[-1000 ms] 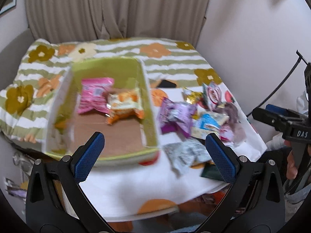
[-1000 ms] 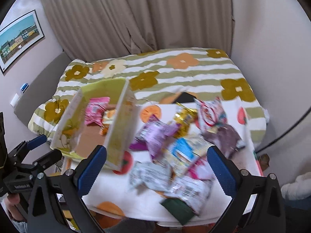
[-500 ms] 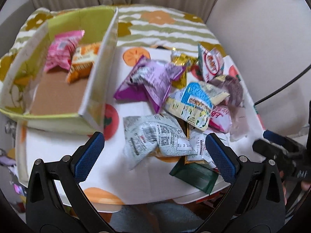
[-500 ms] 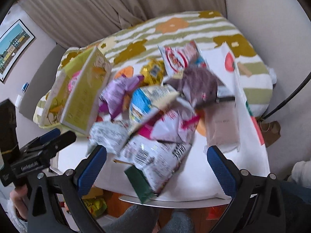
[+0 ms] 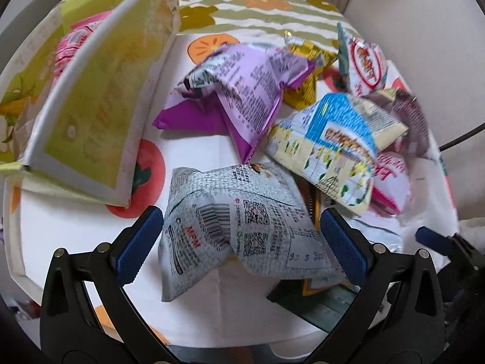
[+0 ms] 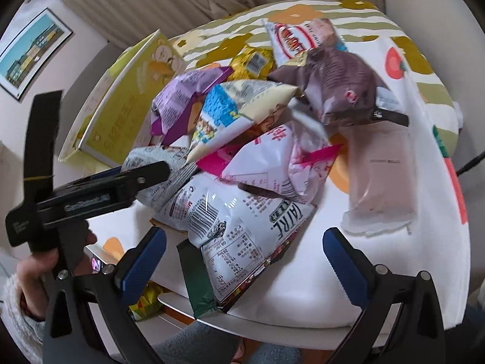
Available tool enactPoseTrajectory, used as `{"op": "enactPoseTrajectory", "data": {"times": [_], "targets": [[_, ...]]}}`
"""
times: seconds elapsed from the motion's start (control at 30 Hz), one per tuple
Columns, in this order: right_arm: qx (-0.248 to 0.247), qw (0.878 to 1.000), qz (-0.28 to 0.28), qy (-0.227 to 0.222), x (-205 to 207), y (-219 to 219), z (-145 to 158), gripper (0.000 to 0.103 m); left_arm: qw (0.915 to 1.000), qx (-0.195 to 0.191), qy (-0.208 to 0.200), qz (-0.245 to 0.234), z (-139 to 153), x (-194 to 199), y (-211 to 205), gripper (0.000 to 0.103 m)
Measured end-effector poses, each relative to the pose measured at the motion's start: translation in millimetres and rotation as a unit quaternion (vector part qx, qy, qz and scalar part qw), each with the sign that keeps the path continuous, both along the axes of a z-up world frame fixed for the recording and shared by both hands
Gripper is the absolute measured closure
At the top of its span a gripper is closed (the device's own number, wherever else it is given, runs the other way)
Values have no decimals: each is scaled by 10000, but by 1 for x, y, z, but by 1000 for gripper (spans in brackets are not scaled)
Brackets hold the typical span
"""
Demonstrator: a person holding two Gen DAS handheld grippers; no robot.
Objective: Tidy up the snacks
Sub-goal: 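Grasp the silver snack bag with the left tool while the right tool grasps the white bag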
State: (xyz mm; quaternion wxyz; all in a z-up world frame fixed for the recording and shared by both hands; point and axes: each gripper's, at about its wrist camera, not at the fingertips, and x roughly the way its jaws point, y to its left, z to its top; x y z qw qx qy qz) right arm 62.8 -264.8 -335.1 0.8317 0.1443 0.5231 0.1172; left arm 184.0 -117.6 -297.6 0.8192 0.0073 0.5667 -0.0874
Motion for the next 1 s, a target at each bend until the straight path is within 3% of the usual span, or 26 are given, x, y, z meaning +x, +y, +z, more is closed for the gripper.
{"op": "enactPoseTrajectory", "data": {"times": [0.3,0.33,0.43,0.67,1.0], "targets": [[-537,9965,605,-185,7,19,-11,0,9998,58,65,-160,-12,-1,1,4],[-615,9956,678,-186,8,22,-13,0,9997,124,72,-192,-14,-1,1,12],[-663,9949,749,-160,12,26,-18,0,9992,237,16,-311,-15,-5,1,17],[-274,9967,762,-20,27,27,-33,0,9985,350,-19,-420,-12,-14,8,20],[-19,9965,819,-160,45,36,-37,0,9983,365,-39,-448,-8,-24,17,21]]}}
